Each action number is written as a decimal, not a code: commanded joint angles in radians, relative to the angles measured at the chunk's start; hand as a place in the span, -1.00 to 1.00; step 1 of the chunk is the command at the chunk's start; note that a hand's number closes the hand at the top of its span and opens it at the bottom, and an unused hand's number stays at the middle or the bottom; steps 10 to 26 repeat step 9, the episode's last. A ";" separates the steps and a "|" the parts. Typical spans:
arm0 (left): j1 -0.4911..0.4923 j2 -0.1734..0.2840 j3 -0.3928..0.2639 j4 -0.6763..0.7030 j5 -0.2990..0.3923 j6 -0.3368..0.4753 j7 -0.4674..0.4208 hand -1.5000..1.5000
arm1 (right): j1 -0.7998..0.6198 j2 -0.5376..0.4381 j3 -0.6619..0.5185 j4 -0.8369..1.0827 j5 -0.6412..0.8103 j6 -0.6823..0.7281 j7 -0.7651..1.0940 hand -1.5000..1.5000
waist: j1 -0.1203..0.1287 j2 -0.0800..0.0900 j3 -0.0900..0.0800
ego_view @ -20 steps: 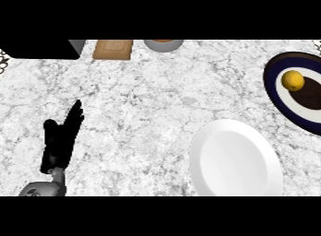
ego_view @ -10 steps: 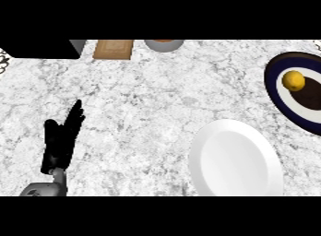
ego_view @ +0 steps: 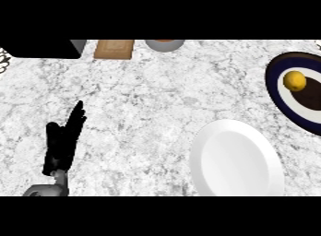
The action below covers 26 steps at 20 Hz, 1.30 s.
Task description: Pick the lemon from the plate and place it in the plate
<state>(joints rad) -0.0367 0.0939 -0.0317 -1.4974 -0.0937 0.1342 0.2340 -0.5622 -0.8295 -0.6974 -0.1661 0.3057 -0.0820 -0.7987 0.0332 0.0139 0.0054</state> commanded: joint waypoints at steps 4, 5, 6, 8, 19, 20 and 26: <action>0.016 0.032 0.027 -0.022 0.026 -0.034 -0.014 0.00 | 0.038 -0.048 -0.031 0.013 -0.033 -0.012 0.008 -1.00 | 0.004 0.001 0.001; -0.016 0.000 0.005 -0.024 0.001 0.001 0.028 0.00 | 0.031 -0.007 -0.018 0.011 -0.026 -0.033 0.003 -1.00 | 0.001 0.000 0.001; -0.037 -0.024 0.000 0.050 -0.009 0.013 -0.022 0.00 | 0.024 -0.058 -0.017 0.011 -0.020 -0.010 0.022 -1.00 | 0.001 0.006 0.002; -0.007 0.045 0.016 -0.080 0.017 -0.037 0.081 0.00 | 0.055 -0.030 -0.020 0.016 -0.021 -0.062 0.000 -1.00 | 0.011 0.001 0.003; -0.043 -0.011 0.022 0.043 0.016 -0.004 -0.012 0.00 | 0.034 -0.036 -0.014 0.008 -0.018 -0.059 0.012 -1.00 | 0.000 0.004 0.001; -0.043 -0.011 0.022 0.043 0.016 -0.004 -0.012 0.00 | 0.034 -0.036 -0.014 0.008 -0.018 -0.059 0.012 -1.00 | 0.000 0.004 0.001; -0.043 -0.011 0.022 0.043 0.016 -0.004 -0.012 0.00 | 0.034 -0.036 -0.014 0.008 -0.018 -0.059 0.012 -1.00 | 0.000 0.004 0.001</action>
